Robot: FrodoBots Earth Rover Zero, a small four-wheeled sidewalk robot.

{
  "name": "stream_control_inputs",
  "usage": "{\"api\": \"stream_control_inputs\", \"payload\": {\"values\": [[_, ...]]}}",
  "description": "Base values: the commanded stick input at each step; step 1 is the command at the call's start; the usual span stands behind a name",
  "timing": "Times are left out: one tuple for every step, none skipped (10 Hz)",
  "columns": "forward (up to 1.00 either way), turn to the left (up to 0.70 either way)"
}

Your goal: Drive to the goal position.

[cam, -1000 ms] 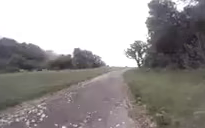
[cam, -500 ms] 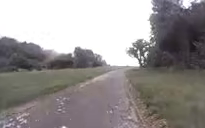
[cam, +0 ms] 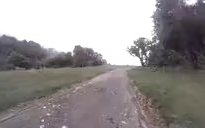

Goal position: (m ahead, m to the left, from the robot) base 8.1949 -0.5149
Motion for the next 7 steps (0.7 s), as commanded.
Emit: {"api": "stream_control_inputs", "payload": {"values": [[0.85, 0.0], [0.85, 0.0], [0.85, 0.0], [0.85, 0.0], [0.85, 0.0], [0.85, 0.0], [0.85, 0.0]]}}
